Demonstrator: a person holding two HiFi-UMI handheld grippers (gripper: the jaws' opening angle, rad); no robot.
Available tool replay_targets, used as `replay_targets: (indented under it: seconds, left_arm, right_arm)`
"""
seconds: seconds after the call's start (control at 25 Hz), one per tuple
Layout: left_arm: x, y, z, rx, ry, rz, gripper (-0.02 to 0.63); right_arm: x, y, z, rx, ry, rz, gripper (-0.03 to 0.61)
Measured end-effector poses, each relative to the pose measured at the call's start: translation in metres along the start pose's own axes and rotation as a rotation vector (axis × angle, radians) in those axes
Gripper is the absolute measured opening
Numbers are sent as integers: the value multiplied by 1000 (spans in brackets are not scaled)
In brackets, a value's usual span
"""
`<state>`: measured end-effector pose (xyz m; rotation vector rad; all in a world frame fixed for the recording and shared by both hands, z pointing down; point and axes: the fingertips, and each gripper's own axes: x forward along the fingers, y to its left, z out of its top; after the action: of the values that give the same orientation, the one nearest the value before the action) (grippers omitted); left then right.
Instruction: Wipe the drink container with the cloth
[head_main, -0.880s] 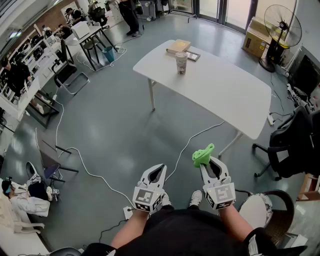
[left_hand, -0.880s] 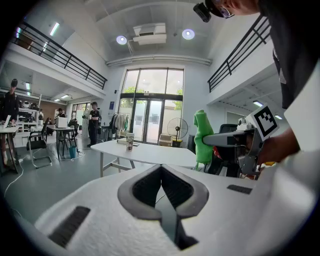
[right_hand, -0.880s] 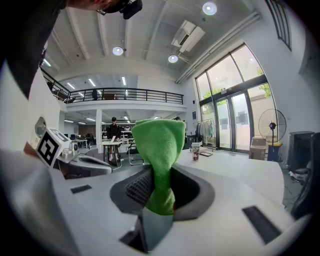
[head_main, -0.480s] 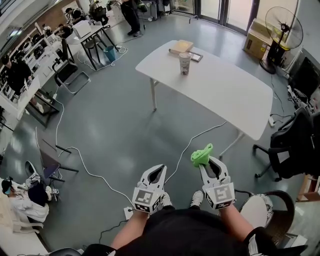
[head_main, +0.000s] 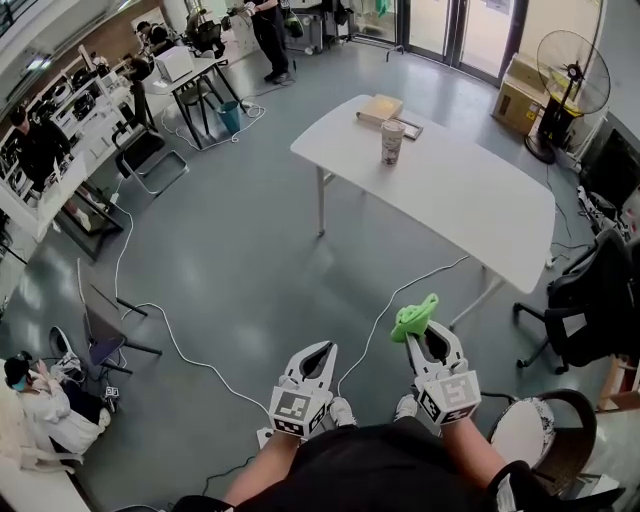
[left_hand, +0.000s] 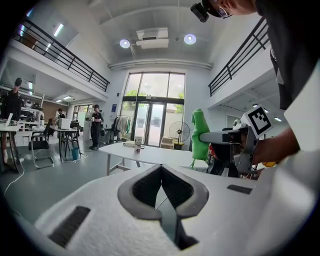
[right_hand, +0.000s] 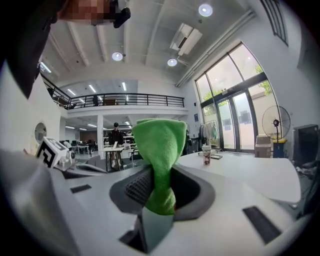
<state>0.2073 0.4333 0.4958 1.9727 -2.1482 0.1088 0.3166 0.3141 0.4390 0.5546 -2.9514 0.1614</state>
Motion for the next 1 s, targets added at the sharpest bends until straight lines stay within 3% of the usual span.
replay_targets:
  seconds: [0.2, 0.4, 0.76, 1.0]
  left_arm:
    - [-2, 19, -1, 4, -2, -12, 9]
    - [22, 36, 11, 13, -10, -16, 9]
    - [120, 66, 38, 50, -6, 12, 9]
    - [188, 81, 62, 27, -14, 46, 9]
  right_arm:
    - [11, 11, 1, -34, 0, -10, 101]
    - [28, -7, 6, -40, 1, -34, 101]
    - [84, -98, 16, 8, -14, -73, 101]
    - [125, -151, 24, -11, -7, -38, 101]
